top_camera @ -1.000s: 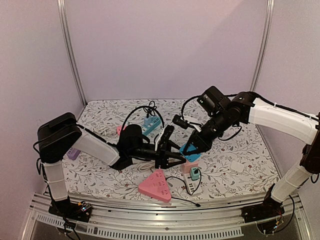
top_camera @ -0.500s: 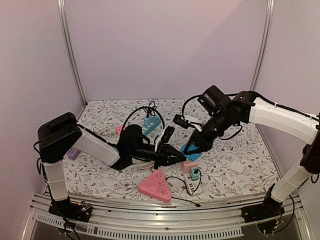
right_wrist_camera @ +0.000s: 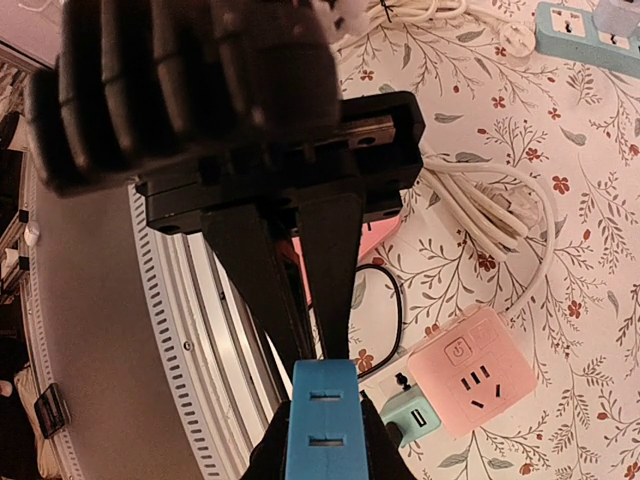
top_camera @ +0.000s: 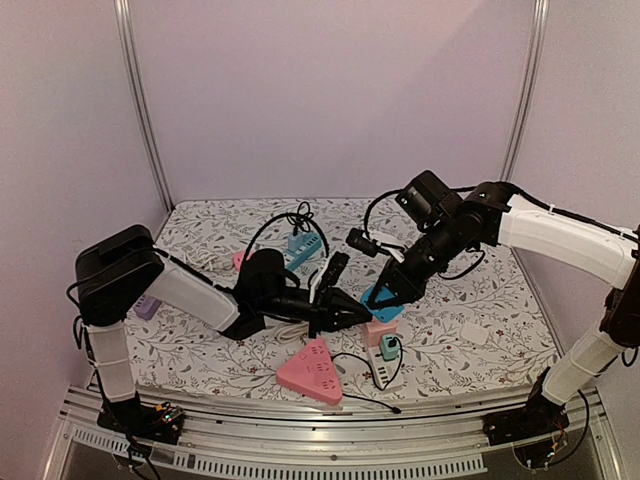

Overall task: Insert the plug
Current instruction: Adjust the plug.

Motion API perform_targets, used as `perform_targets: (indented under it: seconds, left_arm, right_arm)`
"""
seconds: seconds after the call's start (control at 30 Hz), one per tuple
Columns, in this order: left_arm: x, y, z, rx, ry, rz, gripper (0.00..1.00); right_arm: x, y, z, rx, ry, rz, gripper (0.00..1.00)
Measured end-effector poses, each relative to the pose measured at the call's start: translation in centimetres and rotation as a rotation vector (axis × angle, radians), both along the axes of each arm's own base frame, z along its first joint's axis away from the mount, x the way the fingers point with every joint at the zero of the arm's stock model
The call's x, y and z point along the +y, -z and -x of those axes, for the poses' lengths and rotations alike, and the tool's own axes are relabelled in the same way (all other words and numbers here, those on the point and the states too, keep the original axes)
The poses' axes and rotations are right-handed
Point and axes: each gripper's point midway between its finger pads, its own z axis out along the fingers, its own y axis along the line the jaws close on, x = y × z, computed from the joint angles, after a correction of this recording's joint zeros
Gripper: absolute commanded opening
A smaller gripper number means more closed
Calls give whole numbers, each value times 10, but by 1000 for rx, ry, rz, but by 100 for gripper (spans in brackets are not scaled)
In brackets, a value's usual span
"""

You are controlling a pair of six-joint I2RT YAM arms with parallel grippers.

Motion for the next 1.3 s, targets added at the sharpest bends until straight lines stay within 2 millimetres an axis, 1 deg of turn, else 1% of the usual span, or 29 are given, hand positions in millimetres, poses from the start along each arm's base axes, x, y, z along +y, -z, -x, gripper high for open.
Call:
perform_targets:
  seconds: [0.03,0.1,0.17,0.2,0.27,0.37,0.5,0.67,0.73,0.9,0.97,1.13,1.3]
  left_arm:
    - [0,0,0,0,0,0,0]
    - [0,0,0,-1,-1,0,0]
    - [0,0,0,-3,-2,2,0]
    - [0,-1,0,-4,-2,3,0]
    - [0,-1,-1,-8,-3,5,0]
    - [0,-2,-2,-31,-11,13,0]
    - [-1,-4,-4,-63,-21,25,0]
    - [-1,-6,-3,-72,-20,31,0]
    - [-1,-6,-3,-72,-20,31,0]
    - [-1,-5,-3,-72,-20,31,0]
    - [-1,-5,-3,-73,-20,31,0]
    - [-1,-5,-3,-82,-20,32,0]
    - [-1,-5,-3,-88,-20,33,0]
  right_arm:
    - [0,0,0,0,1,0,0]
    - [0,0,0,0,1,-1,5]
    - [0,-1,0,-1,1,-2,13]
    - [0,-1,0,-2,2,-2,19]
    - [0,-2,0,-4,1,-4,27]
    - [-1,-3,0,14,15,-11,30]
    - [-3,-2,-1,32,36,-11,32]
    - [-3,-2,-2,40,46,-9,50]
    - [-3,-1,-2,41,49,-8,60]
    - [-8,-4,-2,31,45,-13,72]
    - [-11,-9,0,13,31,-27,74]
    - [-23,-17,4,-40,-9,-53,74]
    - [-23,-14,-1,-69,-29,-48,70]
